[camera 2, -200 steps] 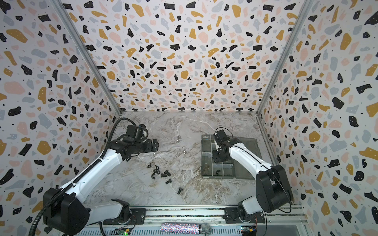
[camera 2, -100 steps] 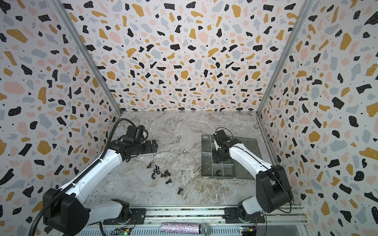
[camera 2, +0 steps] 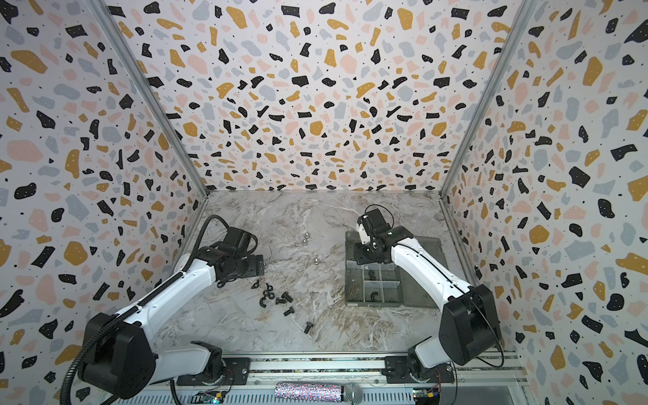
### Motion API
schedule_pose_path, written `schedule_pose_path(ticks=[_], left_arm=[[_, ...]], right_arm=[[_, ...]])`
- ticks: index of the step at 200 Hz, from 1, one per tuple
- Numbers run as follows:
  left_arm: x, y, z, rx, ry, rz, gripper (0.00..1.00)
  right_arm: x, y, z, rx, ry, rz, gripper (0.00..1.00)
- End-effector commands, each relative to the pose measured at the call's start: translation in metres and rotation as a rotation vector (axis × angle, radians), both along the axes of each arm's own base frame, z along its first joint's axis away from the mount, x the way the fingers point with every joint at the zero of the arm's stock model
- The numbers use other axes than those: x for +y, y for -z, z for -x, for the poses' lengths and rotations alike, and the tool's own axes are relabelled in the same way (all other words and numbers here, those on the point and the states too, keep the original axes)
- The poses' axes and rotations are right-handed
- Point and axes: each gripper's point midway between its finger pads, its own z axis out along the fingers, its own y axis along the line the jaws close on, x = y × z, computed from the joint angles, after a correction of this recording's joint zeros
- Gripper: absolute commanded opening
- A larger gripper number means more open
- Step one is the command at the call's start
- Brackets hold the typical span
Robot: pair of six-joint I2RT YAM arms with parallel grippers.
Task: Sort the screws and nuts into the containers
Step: 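Grasp a black wing nut with the left gripper while the right gripper hovers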
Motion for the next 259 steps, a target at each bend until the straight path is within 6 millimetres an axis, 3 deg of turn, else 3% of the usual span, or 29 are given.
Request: schedule_pose_path(ticks=[1,36,65,96,185,259], left_arm=[[0.007,0.004,0.002,0.01,-0.038,-0.012,0.93],[0.006,0.004,0.001,0.013,-0.032,-0.014,0.93],[0.005,0.023,0.011,0.063,-0.027,-0.007,0.91],[0.0,0.037,0.01,0.098,-0.024,0.01,0.8],[-0.003,0.078,0.009,0.165,-0.046,0.011,0.7],[-0.002,0.093,0.013,0.176,-0.052,0.014,0.6]], right_arm=[[0.017,0.0,0.0,0.028,-0.028,-0.026,0.45],[0.035,-0.005,-0.012,0.013,-0.068,-0.026,0.43],[0.042,-0.006,-0.018,0.014,-0.089,-0.031,0.42],[0.047,-0.007,-0.019,0.026,-0.108,-0.039,0.4],[0.036,-0.008,-0.015,0.04,-0.117,-0.005,0.39],[0.024,-0.009,-0.013,0.045,-0.105,0.008,0.38]])
